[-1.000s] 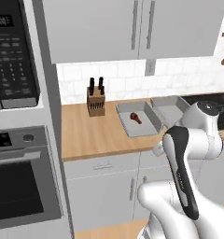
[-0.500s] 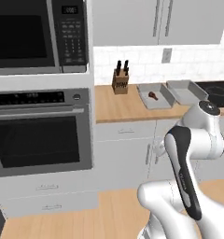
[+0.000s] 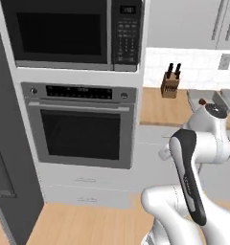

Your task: Place one squash and one chicken drumstick in each tupperware on the nearby counter, to pack two identical lunches.

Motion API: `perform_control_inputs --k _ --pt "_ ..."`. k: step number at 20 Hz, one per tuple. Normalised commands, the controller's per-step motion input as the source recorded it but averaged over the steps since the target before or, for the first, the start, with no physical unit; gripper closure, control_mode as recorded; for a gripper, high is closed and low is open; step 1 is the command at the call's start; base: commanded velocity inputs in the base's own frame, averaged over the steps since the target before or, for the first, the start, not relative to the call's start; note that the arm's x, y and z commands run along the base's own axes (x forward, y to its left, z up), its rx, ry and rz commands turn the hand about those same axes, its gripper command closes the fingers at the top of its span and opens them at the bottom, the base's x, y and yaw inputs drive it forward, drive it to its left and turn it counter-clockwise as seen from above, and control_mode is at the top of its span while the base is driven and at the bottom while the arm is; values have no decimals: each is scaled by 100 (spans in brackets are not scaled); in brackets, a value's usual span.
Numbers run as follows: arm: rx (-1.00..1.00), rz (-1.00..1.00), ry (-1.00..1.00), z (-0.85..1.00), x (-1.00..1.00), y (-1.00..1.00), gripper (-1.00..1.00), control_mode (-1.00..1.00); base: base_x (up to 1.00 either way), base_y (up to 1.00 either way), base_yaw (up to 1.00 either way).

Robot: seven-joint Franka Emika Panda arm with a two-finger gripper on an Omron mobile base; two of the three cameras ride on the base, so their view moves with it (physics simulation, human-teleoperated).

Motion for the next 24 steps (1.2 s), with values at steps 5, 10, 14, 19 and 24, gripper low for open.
perform_control_inputs --k 5,10,14,19,24 --pt "0 0 0 0 0 0 -100 100 -11 100 57" --pt "0 0 0 0 0 0 -100 100 0 100 55" --pt "0 0 0 0 0 0 -100 100 4 100 48" --pt "0 0 0 0 0 0 -100 100 36 100 37" --pt "0 0 0 0 0 0 -100 100 72 100 14"
